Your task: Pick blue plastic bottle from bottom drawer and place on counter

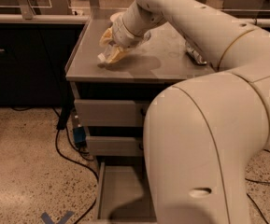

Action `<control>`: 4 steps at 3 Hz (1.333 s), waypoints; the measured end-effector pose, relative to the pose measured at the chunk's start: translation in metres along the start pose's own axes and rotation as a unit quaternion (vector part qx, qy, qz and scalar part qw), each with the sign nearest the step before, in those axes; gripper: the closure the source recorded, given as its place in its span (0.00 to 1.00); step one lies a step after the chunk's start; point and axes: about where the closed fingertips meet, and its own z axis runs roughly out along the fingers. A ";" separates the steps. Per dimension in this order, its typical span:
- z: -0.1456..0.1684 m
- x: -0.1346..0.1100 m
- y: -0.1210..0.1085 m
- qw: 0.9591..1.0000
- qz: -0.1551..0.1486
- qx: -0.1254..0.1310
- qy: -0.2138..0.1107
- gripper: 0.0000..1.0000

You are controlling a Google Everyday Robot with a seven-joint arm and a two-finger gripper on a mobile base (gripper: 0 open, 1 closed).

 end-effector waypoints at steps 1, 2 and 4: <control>0.000 0.000 0.000 1.000 0.000 0.000 0.000 0.03; 0.000 0.000 0.000 1.000 0.000 0.000 0.000 0.00; -0.016 -0.004 -0.003 1.000 0.010 0.004 0.006 0.00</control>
Offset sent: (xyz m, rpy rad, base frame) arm 0.0000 0.0000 0.0000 0.0000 0.0000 0.0000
